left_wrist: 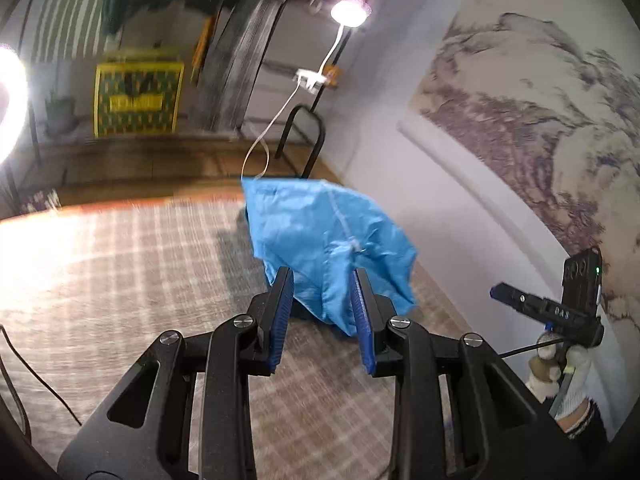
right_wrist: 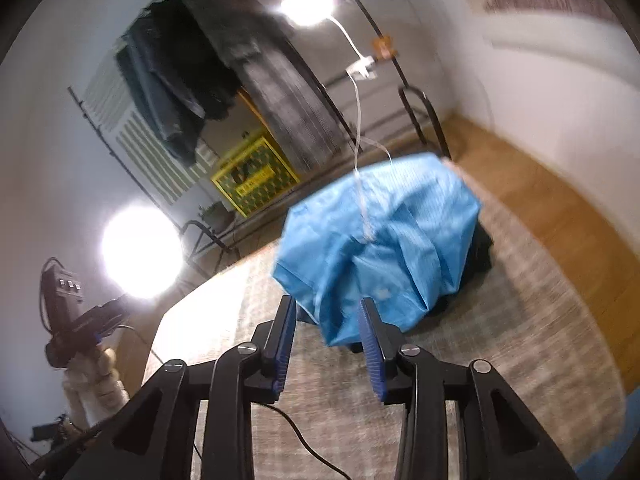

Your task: Fold large clothes

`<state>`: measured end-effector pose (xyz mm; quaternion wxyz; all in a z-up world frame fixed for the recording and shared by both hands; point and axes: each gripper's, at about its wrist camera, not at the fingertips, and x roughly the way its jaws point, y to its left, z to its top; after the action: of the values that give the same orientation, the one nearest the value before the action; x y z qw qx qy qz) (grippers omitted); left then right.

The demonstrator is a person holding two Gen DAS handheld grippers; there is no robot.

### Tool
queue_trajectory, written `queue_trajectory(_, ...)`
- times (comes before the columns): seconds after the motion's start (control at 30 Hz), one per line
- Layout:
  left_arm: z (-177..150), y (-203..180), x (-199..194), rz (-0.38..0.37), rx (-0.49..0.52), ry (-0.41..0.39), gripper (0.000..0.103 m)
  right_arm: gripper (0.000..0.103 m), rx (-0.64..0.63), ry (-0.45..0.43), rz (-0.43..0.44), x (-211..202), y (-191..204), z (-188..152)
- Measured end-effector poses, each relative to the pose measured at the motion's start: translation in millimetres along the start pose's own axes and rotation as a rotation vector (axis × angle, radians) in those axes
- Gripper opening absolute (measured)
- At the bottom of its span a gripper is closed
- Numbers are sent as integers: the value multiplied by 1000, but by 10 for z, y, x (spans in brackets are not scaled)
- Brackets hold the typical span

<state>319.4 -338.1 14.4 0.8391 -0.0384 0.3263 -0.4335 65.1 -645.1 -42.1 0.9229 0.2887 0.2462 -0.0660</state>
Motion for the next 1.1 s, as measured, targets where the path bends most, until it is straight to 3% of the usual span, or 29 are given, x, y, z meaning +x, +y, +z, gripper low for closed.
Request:
queue_trajectory(0.33,-91,-483,-1595,-43,69,-144,28,39,-162,-143,-5,-1150,883,-134)
queue_trajectory(0.43,-177,-569,-1946,-43,78,-166,36,41,-193,-184,-5,-1446,1076,-200)
queue_trajectory(0.53,-315,-661,-2277,-34,93,-188,46,51,-245,-217,-39,-1693,1262,-320)
queue_trajectory(0.63,-479,-715,-2491,-33,96,-195,62,56,-275,-234,-76,-1857,1400,-474)
queue_trajectory(0.77,-688,-777,-2654,-15,118,-187,77,74,-277,-253,-67,-2015,1483,-655)
queue_trajectory(0.97,-948,-728,-2730,20,105,-184,88,91,-296,-293,-155,-1939,1495,-843)
queue_trajectory(1.03,-1016,-700,-2707,53,103,-197,96,103,-292,-292,-175,-1893,1475,-877)
queue_trajectory(1.1,-1061,-653,-2659,83,106,-200,100,103,-282,-299,-187,-1810,1447,-909)
